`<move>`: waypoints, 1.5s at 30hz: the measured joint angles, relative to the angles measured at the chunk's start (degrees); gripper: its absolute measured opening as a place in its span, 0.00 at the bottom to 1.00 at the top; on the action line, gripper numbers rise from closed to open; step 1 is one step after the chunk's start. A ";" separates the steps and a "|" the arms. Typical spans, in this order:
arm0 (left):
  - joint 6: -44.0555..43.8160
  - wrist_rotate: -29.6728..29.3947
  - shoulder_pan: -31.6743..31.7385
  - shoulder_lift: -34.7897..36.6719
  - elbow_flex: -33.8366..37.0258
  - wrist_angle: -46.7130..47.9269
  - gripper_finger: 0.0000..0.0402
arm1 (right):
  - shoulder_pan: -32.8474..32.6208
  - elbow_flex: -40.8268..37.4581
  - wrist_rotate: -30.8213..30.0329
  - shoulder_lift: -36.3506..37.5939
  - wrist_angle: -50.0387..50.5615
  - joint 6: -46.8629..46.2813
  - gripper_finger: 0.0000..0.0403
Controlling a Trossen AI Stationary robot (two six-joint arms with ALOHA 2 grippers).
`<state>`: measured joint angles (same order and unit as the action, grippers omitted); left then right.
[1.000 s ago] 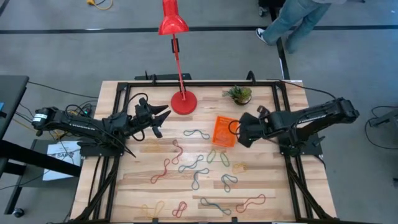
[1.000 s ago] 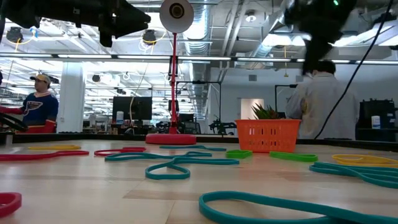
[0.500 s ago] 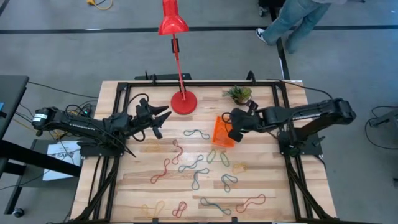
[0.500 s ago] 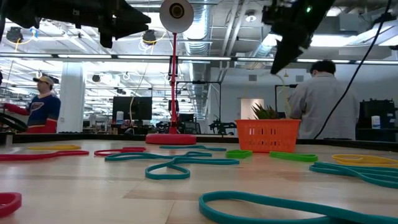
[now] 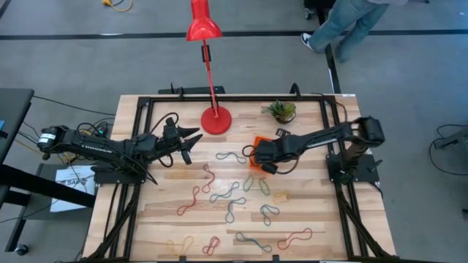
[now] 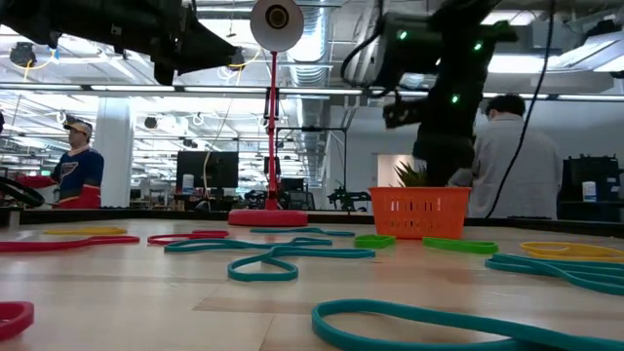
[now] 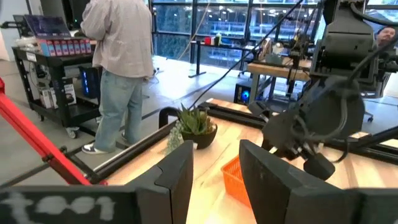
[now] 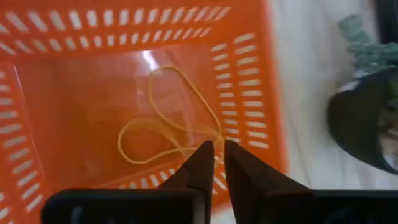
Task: Pick and place items into bin
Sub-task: Put the left yellow rubberband into the orange basket
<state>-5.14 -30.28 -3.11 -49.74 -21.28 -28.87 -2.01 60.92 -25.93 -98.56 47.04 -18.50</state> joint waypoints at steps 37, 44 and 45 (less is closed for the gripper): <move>-35.55 19.17 -5.72 -3.48 -3.76 63.48 0.30 | -2.48 14.17 0.13 27.07 12.46 -1.01 0.18; -27.50 15.84 -7.09 -13.86 -3.76 61.38 0.30 | -2.48 14.06 0.13 24.23 12.50 -0.57 0.18; -27.87 15.74 -6.90 -15.50 -3.75 61.10 0.30 | -2.46 14.06 0.15 23.73 12.51 -0.55 0.18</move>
<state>-33.01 -14.54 -10.02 -65.23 -25.03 32.23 -4.47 74.98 -25.78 -74.83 59.55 -19.05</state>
